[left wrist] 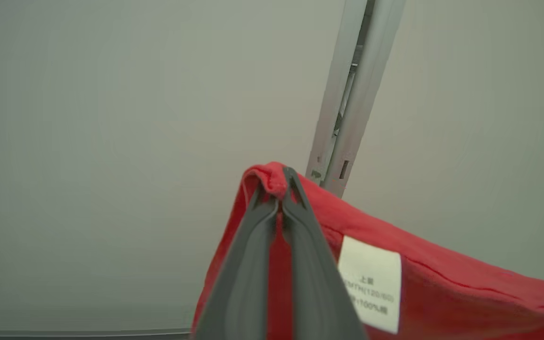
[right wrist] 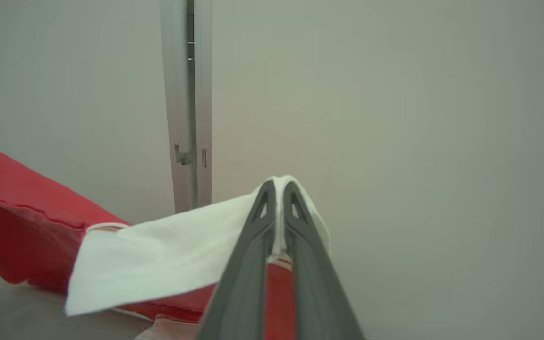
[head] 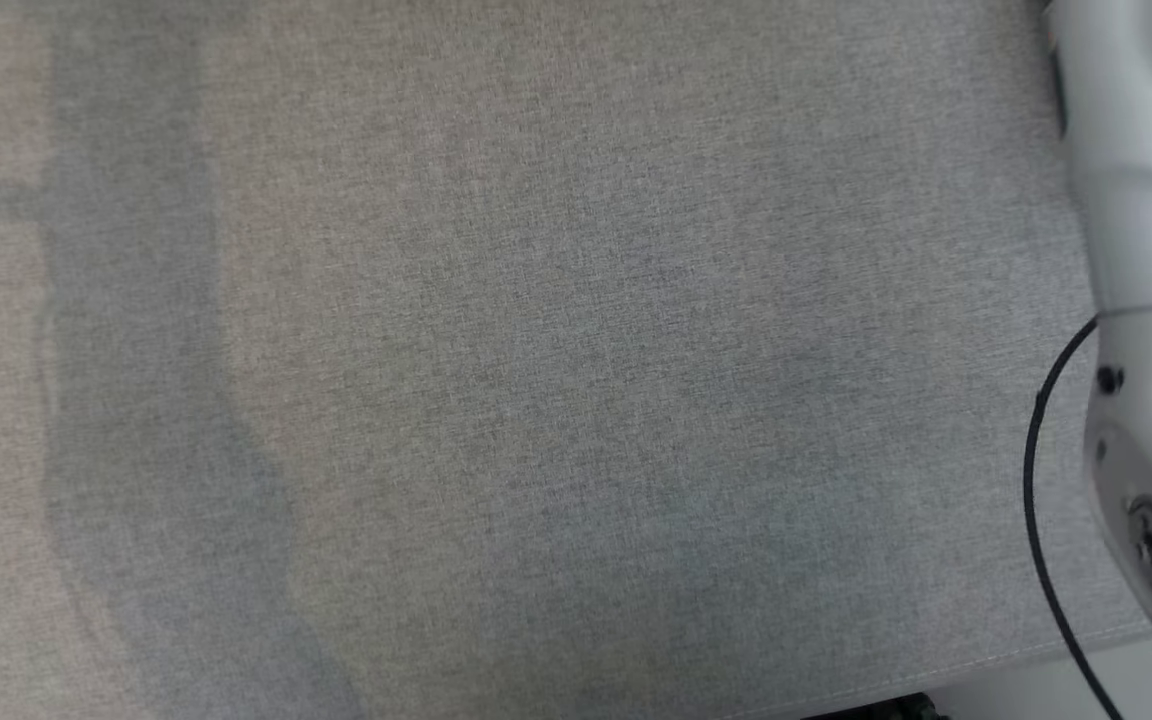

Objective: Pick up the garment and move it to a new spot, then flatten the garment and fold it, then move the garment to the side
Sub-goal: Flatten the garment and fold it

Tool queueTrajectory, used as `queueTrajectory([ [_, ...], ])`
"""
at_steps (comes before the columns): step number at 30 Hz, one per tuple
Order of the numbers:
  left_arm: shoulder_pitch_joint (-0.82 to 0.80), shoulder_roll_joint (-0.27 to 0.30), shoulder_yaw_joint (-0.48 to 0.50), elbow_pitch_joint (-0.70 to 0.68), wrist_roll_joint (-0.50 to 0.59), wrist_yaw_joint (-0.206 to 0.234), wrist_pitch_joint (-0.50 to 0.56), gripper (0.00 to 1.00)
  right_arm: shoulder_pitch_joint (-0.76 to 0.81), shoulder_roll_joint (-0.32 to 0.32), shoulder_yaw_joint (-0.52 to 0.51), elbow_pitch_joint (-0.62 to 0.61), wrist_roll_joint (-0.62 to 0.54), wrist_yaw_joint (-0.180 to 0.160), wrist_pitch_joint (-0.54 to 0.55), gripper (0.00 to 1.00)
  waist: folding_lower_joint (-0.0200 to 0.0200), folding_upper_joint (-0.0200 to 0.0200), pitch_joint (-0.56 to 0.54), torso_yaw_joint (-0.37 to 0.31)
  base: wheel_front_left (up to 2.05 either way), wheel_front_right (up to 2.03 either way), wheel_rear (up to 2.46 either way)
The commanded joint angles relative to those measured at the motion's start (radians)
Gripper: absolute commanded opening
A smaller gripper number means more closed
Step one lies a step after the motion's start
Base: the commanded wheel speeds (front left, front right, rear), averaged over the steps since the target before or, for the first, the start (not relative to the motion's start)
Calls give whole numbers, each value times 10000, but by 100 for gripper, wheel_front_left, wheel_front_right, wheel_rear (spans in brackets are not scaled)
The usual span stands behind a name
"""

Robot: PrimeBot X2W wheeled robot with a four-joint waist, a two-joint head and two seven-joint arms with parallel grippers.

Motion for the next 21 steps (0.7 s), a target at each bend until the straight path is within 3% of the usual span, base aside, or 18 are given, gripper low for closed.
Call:
queueTrajectory([
  [1, 388, 10, 48, 74, -144, -80, -73, 0, 437, -20, 186, -123, 195, -10, -83, 0, -2, 0, 373, -48, 0, 0, 0],
  [5, 1065, -27, 247, -283, -522, -146, -139, 0, 1479, -21, 656, -894, 523, -10, -88, 0, -2, 0, 366, 24, 0, 0, 0],
  [11, 2904, 74, 651, -2084, -1017, -155, -125, 0, 3348, -22, 726, -2376, 787, -10, -93, 0, -2, 0, -18, 192, 0, 0, 0],
  [21, 6716, -324, 1397, -3994, -1148, -159, -128, 0, 6711, -22, 222, -4167, 1032, -10, -16, 0, -2, 0, -1679, 504, 0, 0, 0],
])
